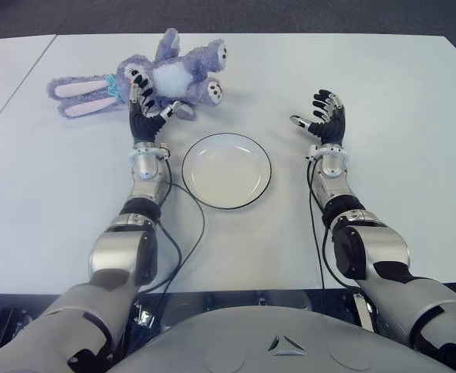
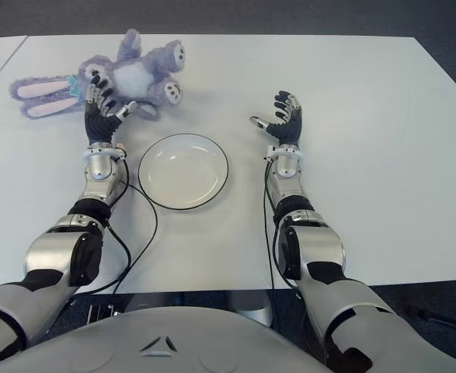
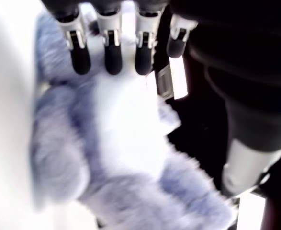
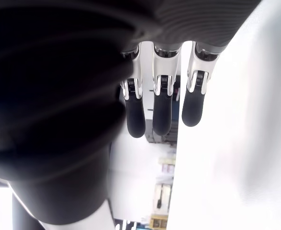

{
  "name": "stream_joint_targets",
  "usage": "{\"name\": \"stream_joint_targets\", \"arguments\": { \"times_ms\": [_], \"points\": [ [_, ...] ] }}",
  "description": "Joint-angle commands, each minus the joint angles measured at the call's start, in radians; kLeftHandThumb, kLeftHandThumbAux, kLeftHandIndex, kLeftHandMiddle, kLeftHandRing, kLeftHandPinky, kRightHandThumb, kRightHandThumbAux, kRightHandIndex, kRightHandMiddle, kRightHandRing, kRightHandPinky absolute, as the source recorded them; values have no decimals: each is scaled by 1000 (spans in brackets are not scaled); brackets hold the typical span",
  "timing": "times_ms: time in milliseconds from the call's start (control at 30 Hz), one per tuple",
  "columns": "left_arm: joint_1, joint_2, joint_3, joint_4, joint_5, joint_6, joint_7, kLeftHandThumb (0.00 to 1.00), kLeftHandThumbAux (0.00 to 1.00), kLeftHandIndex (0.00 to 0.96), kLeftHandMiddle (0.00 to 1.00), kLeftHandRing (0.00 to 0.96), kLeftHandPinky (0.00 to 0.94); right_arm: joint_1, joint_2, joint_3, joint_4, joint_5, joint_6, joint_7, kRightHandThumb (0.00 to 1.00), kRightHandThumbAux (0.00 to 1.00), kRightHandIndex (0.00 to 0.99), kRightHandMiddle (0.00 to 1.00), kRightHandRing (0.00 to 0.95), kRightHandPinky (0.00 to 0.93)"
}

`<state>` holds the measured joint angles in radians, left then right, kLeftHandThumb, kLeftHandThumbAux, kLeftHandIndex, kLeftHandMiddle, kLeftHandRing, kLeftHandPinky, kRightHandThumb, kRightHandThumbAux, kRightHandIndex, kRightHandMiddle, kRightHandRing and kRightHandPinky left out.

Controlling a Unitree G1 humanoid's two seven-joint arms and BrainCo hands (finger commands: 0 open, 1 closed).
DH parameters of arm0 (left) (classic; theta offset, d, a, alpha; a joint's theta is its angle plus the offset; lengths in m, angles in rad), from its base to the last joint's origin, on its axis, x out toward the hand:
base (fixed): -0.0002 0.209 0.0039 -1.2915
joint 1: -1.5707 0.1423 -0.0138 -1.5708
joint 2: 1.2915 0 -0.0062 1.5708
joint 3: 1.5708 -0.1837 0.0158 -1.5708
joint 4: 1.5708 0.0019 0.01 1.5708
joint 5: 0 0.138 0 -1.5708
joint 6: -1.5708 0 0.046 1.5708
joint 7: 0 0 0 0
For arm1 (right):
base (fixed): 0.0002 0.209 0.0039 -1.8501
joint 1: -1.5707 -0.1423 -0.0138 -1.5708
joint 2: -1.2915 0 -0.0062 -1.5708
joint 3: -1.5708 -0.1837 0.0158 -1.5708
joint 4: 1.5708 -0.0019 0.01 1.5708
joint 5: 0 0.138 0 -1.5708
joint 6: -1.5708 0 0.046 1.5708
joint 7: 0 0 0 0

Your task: Put the doll into the plate.

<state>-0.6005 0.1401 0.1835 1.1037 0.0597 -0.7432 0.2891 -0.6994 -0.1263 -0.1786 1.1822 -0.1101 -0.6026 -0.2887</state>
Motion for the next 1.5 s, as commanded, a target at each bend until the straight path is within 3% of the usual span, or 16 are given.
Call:
{"name": "stream_joint_targets", "arguments": {
  "times_ms": [33,467,800,1000,1067,1167,1267,1333,1500],
  "points": [
    [429,-207,-4,125,37,-177,217,0,791,61,76,97,135,307,108,11,142,0,14,0,0,998,215,261,237,250],
    [365,-292,22,90,68,-349,506,1,847,43,24,47,83,300,116,6,144,7,21,4,0,998,207,259,234,252],
    [362,-298,12,63,187,-493,676,81,783,23,1,17,65,295,120,9,145,3,25,-3,8,998,211,263,237,251],
    [317,-260,11,55,253,-510,759,130,738,7,0,8,60,291,120,8,146,4,30,1,3,998,212,262,237,249],
    [244,-188,12,73,252,-460,770,139,720,4,0,5,56,290,119,7,147,5,33,4,1,998,211,262,235,248],
    [198,-107,-35,64,319,-339,818,142,703,1,0,1,43,287,118,6,148,6,35,7,0,998,210,261,234,246],
    [148,-55,-100,78,385,-180,864,135,700,0,0,0,20,285,118,4,150,7,39,10,0,998,212,263,235,246],
    [124,-42,-126,90,401,-120,877,134,698,0,0,0,10,283,118,3,150,8,41,11,0,998,213,264,235,247],
    [10,41,-199,107,446,66,816,143,669,0,0,0,1,277,119,2,153,8,51,13,1,998,217,266,238,249]
  ]
}}
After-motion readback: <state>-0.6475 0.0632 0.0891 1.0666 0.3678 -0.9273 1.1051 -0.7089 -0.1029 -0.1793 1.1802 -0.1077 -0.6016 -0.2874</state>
